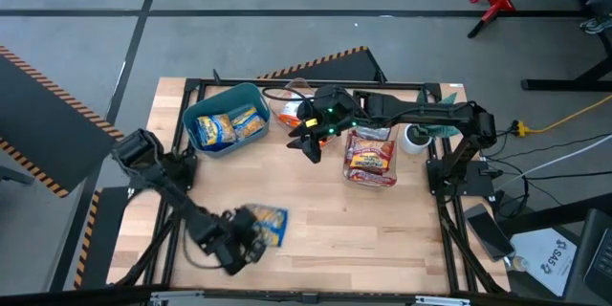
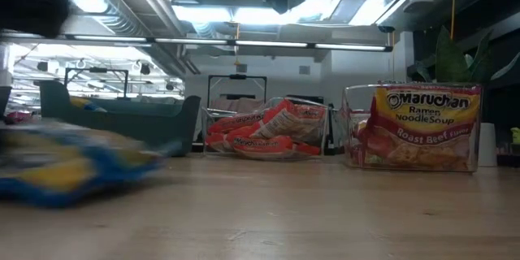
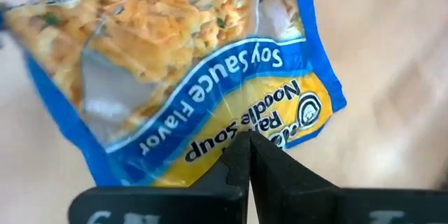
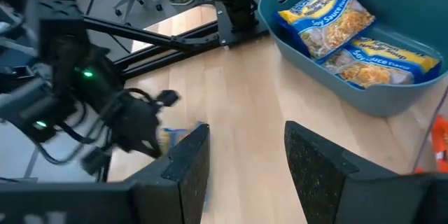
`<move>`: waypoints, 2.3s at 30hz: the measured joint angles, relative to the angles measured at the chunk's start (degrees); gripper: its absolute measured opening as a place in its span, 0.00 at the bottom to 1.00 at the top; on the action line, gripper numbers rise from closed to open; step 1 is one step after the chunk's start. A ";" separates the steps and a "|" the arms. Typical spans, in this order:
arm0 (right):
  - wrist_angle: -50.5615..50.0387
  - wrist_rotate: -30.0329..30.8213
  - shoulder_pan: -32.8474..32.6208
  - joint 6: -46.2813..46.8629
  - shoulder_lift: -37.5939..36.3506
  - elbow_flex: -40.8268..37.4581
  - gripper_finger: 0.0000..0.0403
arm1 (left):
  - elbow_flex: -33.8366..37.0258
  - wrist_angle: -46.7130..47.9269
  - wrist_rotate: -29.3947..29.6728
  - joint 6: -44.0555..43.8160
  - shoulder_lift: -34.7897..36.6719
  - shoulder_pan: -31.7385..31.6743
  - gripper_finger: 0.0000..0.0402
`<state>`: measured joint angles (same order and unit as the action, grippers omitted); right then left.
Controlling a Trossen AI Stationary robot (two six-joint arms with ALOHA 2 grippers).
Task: Sort Maruchan noodles
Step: Put the blue noodle pack into the blue bin
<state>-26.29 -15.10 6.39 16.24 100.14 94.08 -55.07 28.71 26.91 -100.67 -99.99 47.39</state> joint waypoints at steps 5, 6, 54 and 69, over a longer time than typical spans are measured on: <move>0.05 -1.02 -0.07 1.16 0.00 0.00 0.42 | 0.16 -1.57 2.28 11.16 -0.11 -9.52 0.00; 0.03 -1.02 -0.07 1.57 0.00 0.00 0.42 | 0.16 -2.55 1.87 13.82 -0.09 -11.17 0.00; 22.83 1.15 -7.46 1.52 5.96 -18.16 0.42 | 8.07 -19.78 26.90 -2.42 -4.03 2.75 0.00; 33.97 2.73 -7.07 0.15 7.80 -18.10 0.42 | 14.80 -20.59 38.65 -13.17 -2.90 3.74 0.00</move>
<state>7.68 -12.37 -0.67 16.39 107.94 75.99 -40.28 8.12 65.56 -113.84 -102.89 51.13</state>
